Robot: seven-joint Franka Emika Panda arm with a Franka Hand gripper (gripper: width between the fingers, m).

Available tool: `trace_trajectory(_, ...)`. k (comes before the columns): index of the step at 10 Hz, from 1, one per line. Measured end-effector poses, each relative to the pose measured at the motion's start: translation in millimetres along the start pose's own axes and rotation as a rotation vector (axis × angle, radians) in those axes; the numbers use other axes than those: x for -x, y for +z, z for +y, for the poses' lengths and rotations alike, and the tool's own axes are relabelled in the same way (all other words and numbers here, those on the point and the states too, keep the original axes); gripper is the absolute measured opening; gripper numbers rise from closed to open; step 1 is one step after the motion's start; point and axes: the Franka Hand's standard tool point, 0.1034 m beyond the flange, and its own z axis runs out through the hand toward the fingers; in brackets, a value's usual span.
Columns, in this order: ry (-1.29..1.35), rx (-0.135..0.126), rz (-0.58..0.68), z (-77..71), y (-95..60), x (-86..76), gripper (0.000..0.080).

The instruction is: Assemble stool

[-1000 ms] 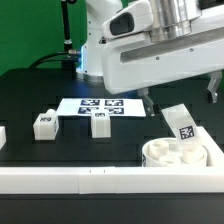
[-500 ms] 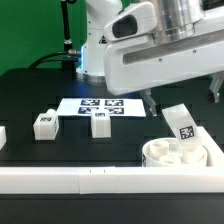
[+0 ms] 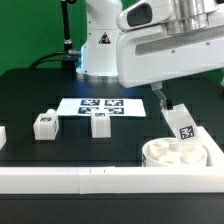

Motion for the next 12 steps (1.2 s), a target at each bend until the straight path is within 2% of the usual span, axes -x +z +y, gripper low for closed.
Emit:
trace_trajectory(2, 0.121, 0.000, -0.001, -0.6, 0.3, 0.3, 0.0649)
trace_trajectory(4, 0.094, 0.002, -0.003, -0.6, -0.2, 0.2, 0.0649)
trace_trajectory(6, -0.085, 0.014, -0.029, -3.2, -8.5, -5.0, 0.0649)
trace_trajectory(7, -0.209, 0.021, -0.047, -3.1, -8.3, -4.6, 0.0649)
trace_trajectory(9, -0.265, 0.025, -0.066, -5.9, -6.4, -2.0, 0.0649)
trace_trajectory(10, -0.300, 0.022, -0.046, 0.0, -4.6, -2.3, 0.0649)
trace_trajectory(12, -0.438, 0.027, -0.051, 1.6, -4.3, -2.2, 0.0649)
